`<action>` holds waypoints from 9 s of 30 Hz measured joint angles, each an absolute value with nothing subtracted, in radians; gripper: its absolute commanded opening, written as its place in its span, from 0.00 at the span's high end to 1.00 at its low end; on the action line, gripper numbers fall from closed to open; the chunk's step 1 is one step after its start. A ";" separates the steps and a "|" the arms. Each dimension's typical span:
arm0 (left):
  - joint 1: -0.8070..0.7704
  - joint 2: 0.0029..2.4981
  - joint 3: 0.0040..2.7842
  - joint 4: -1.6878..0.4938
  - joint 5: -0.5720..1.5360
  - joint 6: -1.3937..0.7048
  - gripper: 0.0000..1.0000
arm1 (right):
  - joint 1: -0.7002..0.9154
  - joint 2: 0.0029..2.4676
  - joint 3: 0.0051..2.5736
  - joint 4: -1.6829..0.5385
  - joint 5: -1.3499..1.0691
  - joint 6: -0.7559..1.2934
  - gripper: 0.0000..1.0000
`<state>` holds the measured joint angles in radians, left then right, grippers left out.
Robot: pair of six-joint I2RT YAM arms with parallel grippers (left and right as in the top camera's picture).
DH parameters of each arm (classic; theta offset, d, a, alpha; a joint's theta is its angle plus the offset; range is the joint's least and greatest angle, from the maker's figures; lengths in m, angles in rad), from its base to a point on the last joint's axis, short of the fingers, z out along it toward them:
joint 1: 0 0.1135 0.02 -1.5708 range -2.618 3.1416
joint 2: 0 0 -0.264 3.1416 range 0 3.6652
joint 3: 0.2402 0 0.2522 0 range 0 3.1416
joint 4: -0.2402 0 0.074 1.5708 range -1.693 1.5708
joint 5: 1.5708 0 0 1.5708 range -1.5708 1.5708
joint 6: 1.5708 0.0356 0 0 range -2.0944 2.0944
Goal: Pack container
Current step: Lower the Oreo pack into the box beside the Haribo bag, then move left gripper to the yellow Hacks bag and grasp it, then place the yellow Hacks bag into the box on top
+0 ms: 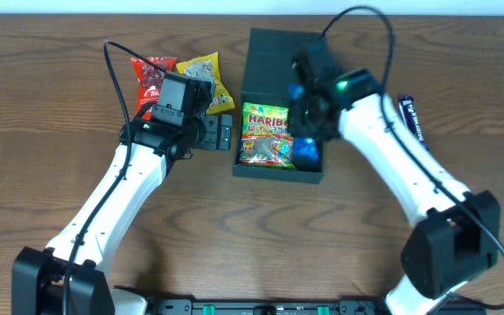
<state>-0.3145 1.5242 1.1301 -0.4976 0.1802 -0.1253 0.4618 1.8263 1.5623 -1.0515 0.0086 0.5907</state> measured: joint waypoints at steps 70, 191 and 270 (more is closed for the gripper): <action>-0.253 1.600 1.131 -0.230 0.130 -0.051 0.05 | 0.296 1.759 1.480 -1.024 0.294 0.628 0.06; -0.206 2.461 2.122 -0.833 0.112 -0.183 0.79 | 0.118 1.759 1.480 -1.040 0.253 0.587 0.01; -0.455 1.917 1.801 -0.664 0.200 0.849 0.05 | -0.020 1.759 1.479 -0.906 0.243 0.579 0.01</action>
